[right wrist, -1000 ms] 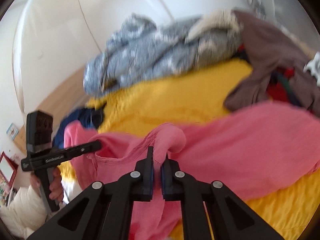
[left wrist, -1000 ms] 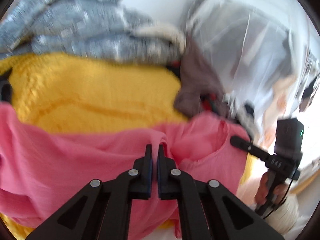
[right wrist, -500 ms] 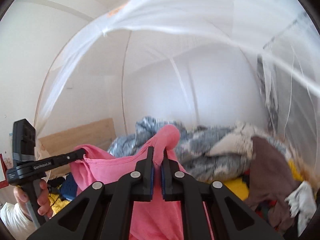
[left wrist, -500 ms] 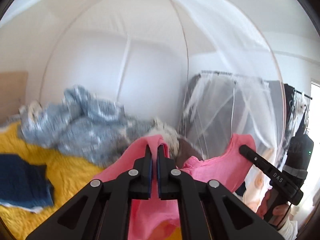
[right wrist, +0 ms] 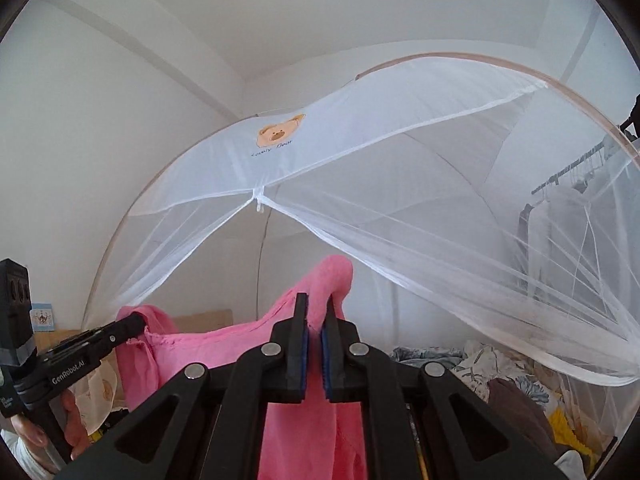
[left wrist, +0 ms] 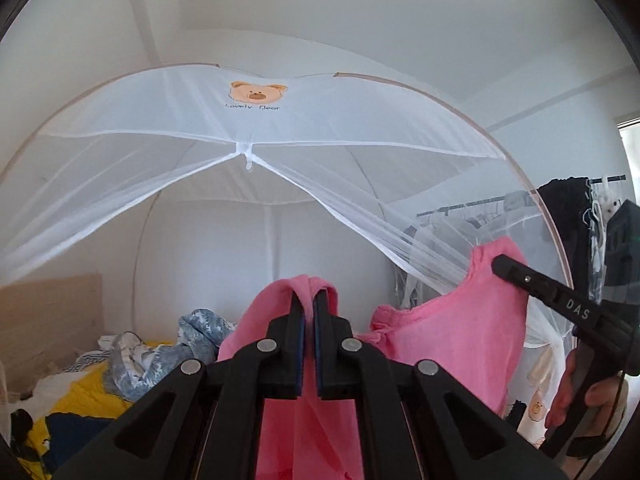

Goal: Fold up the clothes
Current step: 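Lift the pink shirt high with both tools to shake it out, then lower the pink shirt onto the blanket and open both tools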

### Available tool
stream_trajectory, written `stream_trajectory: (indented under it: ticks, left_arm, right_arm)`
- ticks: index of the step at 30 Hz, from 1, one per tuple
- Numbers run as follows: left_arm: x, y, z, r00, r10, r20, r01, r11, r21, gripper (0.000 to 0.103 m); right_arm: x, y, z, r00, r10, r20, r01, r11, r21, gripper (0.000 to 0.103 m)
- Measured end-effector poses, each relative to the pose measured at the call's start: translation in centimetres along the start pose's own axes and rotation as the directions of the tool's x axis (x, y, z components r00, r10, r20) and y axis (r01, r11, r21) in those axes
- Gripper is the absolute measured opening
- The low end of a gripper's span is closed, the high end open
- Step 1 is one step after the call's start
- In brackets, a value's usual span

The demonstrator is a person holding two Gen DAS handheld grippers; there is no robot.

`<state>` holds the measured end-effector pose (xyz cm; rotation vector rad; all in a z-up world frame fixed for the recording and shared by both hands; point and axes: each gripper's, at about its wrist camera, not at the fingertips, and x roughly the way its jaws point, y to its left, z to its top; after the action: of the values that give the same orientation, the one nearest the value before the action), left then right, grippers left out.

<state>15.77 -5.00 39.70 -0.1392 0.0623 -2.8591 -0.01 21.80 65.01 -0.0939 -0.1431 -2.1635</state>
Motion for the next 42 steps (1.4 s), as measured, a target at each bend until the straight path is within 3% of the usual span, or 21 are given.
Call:
stream_trajectory:
  ticks: [10, 17, 22, 26, 29, 32, 34, 35, 36, 37, 38, 39, 40, 41, 42]
  left_arm:
    - [-2.6, -0.2, 2.7, 0.985, 0.149, 0.089, -0.154, 0.987, 0.049, 0.003]
    - [-0.4, -0.1, 1.5, 0.969, 0.223, 0.106, -0.231, 0.97, 0.074, 0.003]
    - [5.6, 0.8, -1.8, 0.968, 0.25, 0.027, -0.251, 0.965, 0.08, 0.004]
    - [11.8, 1.7, -5.7, 0.963, 0.265, -0.051, -0.259, 0.961, 0.1, 0.004]
    - [17.4, 2.6, -9.2, 0.949, 0.29, -0.122, -0.276, 0.954, 0.116, 0.004]
    - [24.0, 3.9, -13.1, 0.923, 0.314, -0.222, -0.293, 0.948, 0.123, 0.004]
    - [27.8, 5.1, -15.9, 0.9, 0.332, -0.283, -0.309, 0.943, 0.121, 0.004]
    - [30.1, 5.7, -17.7, 0.879, 0.345, -0.33, -0.318, 0.938, 0.135, 0.008]
    - [32.8, 6.3, -20.0, 0.839, 0.339, -0.426, -0.3, 0.941, 0.157, 0.013]
    - [34.5, 7.0, -22.5, 0.788, 0.331, -0.52, -0.287, 0.943, 0.167, 0.016]
    - [36.1, 7.7, -25.0, 0.728, 0.322, -0.606, -0.274, 0.946, 0.173, 0.02]
    - [36.3, 8.6, -27.6, 0.684, 0.3, -0.665, -0.271, 0.951, 0.151, 0.02]
    - [36.4, 9.5, -30.3, 0.641, 0.275, -0.716, -0.271, 0.954, 0.124, 0.02]
    - [36.3, 10.7, -32.5, 0.606, 0.228, -0.762, -0.264, 0.961, 0.078, 0.02]
    - [36.2, 11.9, -34.0, 0.573, 0.197, -0.796, -0.269, 0.962, 0.045, 0.02]
  right_arm:
    - [-1.5, 2.6, 2.8, 0.999, 0.02, 0.036, -0.019, 0.999, -0.035, 0.005]
    - [0.4, 2.9, 1.9, 1.0, 0.014, 0.018, -0.014, 0.999, -0.039, 0.005]
    - [6.3, 0.9, -2.2, 0.996, -0.036, -0.08, 0.034, 0.999, -0.034, 0.005]
    - [11.8, -1.3, -6.7, 0.981, -0.088, -0.174, 0.082, 0.996, -0.04, 0.005]
    - [16.3, -3.2, -10.6, 0.96, -0.132, -0.248, 0.122, 0.991, -0.052, 0.005]
    - [21.5, -5.8, -15.1, 0.929, -0.157, -0.334, 0.154, 0.987, -0.035, 0.005]
    - [24.7, -7.3, -18.0, 0.908, -0.171, -0.382, 0.176, 0.984, -0.024, 0.005]
    - [26.4, -7.9, -19.6, 0.895, -0.181, -0.407, 0.187, 0.982, -0.025, 0.005]
    - [28.1, -8.6, -21.2, 0.882, -0.19, -0.432, 0.199, 0.98, -0.026, 0.005]
    - [29.8, -9.3, -23.1, 0.86, -0.194, -0.473, 0.206, 0.978, -0.027, 0.006]
    - [31.4, -10.0, -25.6, 0.814, -0.197, -0.547, 0.214, 0.976, -0.033, 0.011]
    - [33.0, -10.7, -28.3, 0.754, -0.199, -0.627, 0.222, 0.974, -0.042, 0.018]
    - [34.6, -11.4, -31.1, 0.686, -0.199, -0.7, 0.229, 0.972, -0.052, 0.036]
    - [35.3, -12.2, -33.7, 0.626, -0.211, -0.75, 0.251, 0.966, -0.062, 0.045]
    - [35.1, -12.8, -35.6, 0.603, -0.202, -0.771, 0.255, 0.965, -0.053, 0.045]
